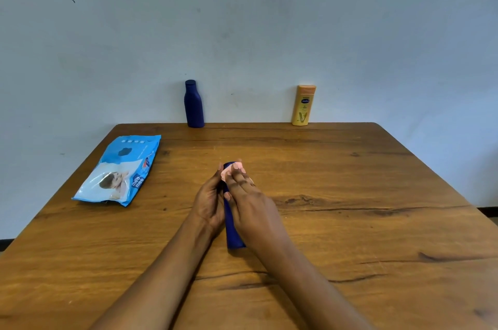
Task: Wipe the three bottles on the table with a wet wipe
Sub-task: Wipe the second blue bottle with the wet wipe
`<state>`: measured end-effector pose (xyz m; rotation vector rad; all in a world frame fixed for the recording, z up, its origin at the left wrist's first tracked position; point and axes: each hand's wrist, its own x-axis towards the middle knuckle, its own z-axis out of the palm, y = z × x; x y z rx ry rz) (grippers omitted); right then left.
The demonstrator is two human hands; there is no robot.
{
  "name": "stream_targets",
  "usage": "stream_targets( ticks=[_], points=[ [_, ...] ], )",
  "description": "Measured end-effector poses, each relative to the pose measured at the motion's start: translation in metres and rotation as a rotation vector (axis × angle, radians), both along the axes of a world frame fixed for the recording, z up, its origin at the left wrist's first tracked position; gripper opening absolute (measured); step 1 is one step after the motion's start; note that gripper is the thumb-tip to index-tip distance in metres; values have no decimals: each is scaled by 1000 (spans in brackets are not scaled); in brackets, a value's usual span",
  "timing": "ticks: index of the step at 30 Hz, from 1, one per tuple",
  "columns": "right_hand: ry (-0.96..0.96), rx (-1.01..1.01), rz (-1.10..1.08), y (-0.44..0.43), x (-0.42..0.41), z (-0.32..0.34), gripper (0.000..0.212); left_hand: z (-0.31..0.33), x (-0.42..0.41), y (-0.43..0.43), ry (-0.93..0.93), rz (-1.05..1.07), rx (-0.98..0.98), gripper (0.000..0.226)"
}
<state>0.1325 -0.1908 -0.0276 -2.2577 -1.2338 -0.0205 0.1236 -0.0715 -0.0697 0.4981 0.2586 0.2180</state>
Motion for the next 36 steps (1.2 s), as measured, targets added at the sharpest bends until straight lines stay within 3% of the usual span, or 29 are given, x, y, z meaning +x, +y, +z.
stream_targets(
  ticks=[11,15,19,21,26,30,33,36],
  points=[
    [-38,-50,-2,6,-7,1,52,-5,1,5,-59,48,58,33],
    [-168,58,-8,-9,-31,-19,50,-7,3,7,-78,4,40,38],
    [-124,-35,18,13,-28,-1,49,-7,-4,13,-156,-19,92,42],
    [-203,-19,-44,19,-25,-2,49,-5,-5,12,-151,-16,150,35],
    [-303,-12,-35,-4,-42,-25,55,-10,-1,12,-133,-26,52,42],
    [-310,-43,-80,9,-29,-12,57,-7,-1,12,-166,-7,96,38],
    [-284,-46,-53,16,-13,-2,55,-5,-4,10,-174,5,104,37],
    [-216,-65,122,-6,-9,-5,57,-5,-3,10,-146,-21,59,38]
  ],
)
